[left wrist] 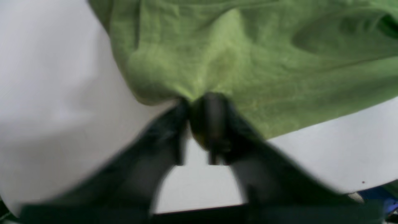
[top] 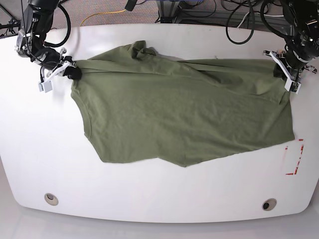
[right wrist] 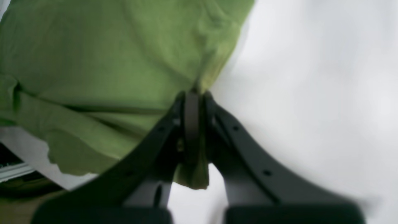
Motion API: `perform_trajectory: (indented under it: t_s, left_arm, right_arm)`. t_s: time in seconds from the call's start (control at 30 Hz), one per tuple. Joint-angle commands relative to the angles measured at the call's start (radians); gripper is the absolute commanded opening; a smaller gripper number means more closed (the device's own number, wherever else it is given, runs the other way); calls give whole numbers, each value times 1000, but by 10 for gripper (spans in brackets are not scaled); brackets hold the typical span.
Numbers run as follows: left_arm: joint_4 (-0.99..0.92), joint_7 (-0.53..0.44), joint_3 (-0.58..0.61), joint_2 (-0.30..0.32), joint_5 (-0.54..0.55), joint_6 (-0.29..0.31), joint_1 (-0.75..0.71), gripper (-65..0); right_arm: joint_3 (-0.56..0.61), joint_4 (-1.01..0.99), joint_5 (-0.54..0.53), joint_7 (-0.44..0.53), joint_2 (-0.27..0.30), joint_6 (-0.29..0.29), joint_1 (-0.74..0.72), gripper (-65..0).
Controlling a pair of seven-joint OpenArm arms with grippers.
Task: Fold the T-shirt properly
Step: 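Lay the stretched shirt flat on the table with both grippers, then regrasp the shirt edge with the left gripper, holding with the right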
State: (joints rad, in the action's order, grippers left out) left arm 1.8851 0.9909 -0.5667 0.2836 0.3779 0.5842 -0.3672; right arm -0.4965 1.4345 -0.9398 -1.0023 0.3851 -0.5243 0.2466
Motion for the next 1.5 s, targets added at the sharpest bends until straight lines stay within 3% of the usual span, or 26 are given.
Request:
perform_trajectory:
  t_s: [0.0,0.07,0.13,0.2,0.27,0.5,0.6,0.8,1.1,1.47]
  left_arm:
    - [17,-14,-5,16,7,0,-3,-388]
    - [17,-13,-5,15,8,1,-3,-246]
    - [17,-13,-5,15,8,20,-3,-149]
    - [17,-11,-6,15,8,76,-3,-113]
    - [18,4,-8,16,8,114,-2,-122]
    - [-14,47,-29,13,-1,114,95,-132]
    - [-83,46,-29,13,0,78,152,-132]
    - [-269,43,-28,24,-3,69,308,-132]
    - [-485,-88,75,36,-147,75,435,-132]
    - [-539,-99,107,36,-156,75,463,-132]
  right_arm:
    - [-9,19,-15,17,18,-6,-5,-650]
    - [-9,21,-15,17,18,-6,-3,-650]
    - [-9,21,-15,17,18,-6,-3,-650]
    - [-6,21,-15,17,16,-6,-3,-650]
    - [-4,21,-15,17,16,-6,-3,-650]
    - [-6,21,-15,17,16,-6,-3,-650]
    - [-6,21,-15,17,16,-6,-3,-650]
    - [-3,21,-17,17,15,-6,-6,-650]
    - [-3,21,-14,17,-19,-6,-13,-650]
    - [-4,16,-15,17,-21,-6,-13,-650]
